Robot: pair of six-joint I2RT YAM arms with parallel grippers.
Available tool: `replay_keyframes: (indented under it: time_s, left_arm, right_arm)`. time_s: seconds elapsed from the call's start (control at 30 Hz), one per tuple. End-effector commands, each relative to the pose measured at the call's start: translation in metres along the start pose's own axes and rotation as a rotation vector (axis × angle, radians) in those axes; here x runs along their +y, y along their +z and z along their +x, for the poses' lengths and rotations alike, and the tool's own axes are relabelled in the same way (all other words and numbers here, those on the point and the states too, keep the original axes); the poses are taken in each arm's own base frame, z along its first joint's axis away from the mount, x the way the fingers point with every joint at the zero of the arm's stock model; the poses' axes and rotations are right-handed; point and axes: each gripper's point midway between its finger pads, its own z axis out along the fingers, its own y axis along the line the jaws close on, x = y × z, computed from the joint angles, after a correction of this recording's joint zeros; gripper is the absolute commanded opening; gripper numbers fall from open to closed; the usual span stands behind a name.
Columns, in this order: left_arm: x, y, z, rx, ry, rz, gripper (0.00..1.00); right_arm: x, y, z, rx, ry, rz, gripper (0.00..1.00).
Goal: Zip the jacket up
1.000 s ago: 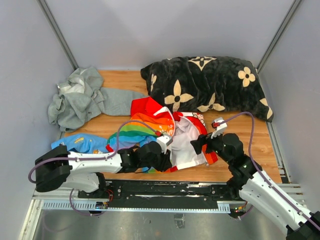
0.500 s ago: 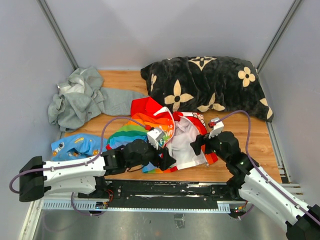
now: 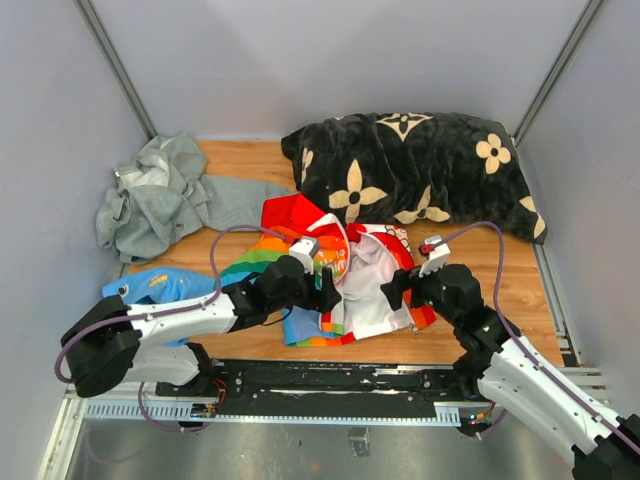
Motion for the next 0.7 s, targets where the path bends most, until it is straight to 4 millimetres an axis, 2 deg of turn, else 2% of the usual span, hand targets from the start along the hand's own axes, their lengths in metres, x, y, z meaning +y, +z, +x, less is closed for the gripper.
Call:
replay_keyframes:
  time_s: [0.0, 0.2, 0.43, 0.57, 0.67]
  left_arm:
    - [-0.014, 0.019, -0.002, 0.017, -0.013, 0.054, 0.81]
    - [-0.049, 0.028, 0.006, 0.097, 0.009, 0.199, 0.66]
    - [-0.104, 0.021, 0.016, 0.145, 0.077, 0.37, 0.64]
    - [-0.106, 0.025, 0.025, 0.181, 0.081, 0.384, 0.65]
    - [-0.103, 0.024, 0.023, 0.175, 0.092, 0.363, 0.67]
  right_arm:
    - [0.005, -0.002, -0.011, -0.032, 0.011, -0.012, 0.88]
    - [0.005, -0.003, -0.011, -0.033, 0.008, -0.008, 0.89]
    - [0.004, -0.002, -0.011, -0.029, 0.005, -0.003, 0.89]
    - [0.002, -0.003, -0.011, -0.025, 0.001, 0.006, 0.89]
    - [0.001, -0.005, -0.012, -0.031, -0.001, 0.014, 0.89]
